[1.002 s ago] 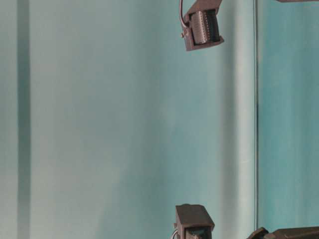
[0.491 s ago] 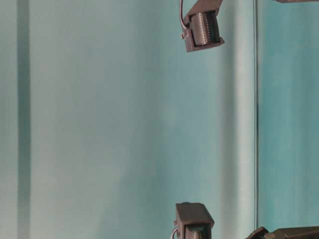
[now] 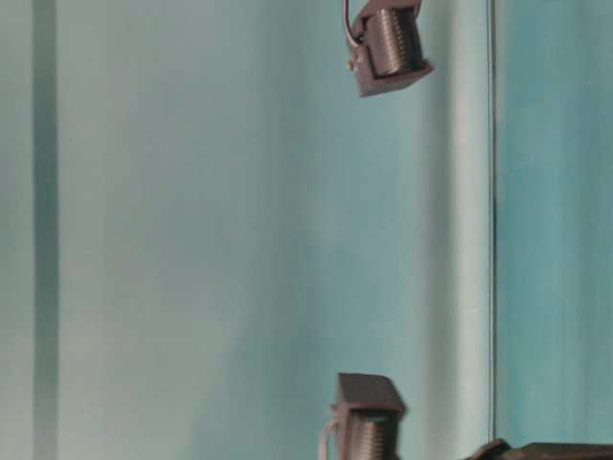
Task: Insert the USB using both arms.
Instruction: 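Lift both cable ends and raise them to face each other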
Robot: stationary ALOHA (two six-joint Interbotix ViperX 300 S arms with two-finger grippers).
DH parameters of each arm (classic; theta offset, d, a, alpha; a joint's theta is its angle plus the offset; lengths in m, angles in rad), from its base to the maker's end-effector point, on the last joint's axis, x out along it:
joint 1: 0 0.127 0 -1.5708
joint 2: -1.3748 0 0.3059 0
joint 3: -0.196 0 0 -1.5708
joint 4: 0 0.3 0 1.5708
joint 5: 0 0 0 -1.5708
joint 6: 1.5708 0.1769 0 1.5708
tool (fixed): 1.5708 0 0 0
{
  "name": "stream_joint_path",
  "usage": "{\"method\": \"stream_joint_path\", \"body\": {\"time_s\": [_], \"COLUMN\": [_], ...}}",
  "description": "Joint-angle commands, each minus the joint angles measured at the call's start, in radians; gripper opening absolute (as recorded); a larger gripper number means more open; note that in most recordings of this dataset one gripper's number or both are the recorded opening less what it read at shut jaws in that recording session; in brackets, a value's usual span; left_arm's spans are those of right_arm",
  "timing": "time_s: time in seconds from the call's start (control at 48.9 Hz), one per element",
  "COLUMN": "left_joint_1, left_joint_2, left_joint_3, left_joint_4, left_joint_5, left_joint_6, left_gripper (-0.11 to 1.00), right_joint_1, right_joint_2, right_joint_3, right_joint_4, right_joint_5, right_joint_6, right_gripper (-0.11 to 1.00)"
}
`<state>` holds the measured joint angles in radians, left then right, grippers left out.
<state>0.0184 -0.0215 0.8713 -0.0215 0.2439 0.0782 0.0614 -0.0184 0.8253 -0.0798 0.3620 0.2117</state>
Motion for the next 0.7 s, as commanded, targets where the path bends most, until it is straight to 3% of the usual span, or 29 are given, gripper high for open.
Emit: {"method": "stream_joint_path", "body": {"time_s": [0.0,0.204,0.368,0.532,0.675], "left_joint_1": [0.012,0.051,0.089,0.167,0.238], "left_joint_2": [-0.075,-0.227,-0.339,-0.379,-0.379], "left_joint_3": [-0.06,-0.155,-0.215,-0.275,-0.302], "left_joint_4": [-0.008,-0.035,-0.086,-0.238,-0.419], "left_joint_5": [0.121,0.383,0.465,0.545,0.538], "left_joint_6": [-0.023,-0.075,-0.11,-0.094,0.003], "left_gripper": [0.22,0.22,0.22,0.22,0.22], "right_joint_1": [0.003,0.003,0.003,0.003,0.008], "right_joint_2": [-0.086,-0.255,-0.373,-0.442,-0.453], "right_joint_3": [-0.011,-0.028,-0.058,-0.101,-0.138], "right_joint_4": [-0.032,-0.155,-0.281,-0.426,-0.541], "right_joint_5": [0.021,0.175,0.281,0.334,0.37], "right_joint_6": [-0.002,0.002,0.006,0.014,0.034], "right_gripper": [0.19,0.19,0.19,0.19,0.19]}}
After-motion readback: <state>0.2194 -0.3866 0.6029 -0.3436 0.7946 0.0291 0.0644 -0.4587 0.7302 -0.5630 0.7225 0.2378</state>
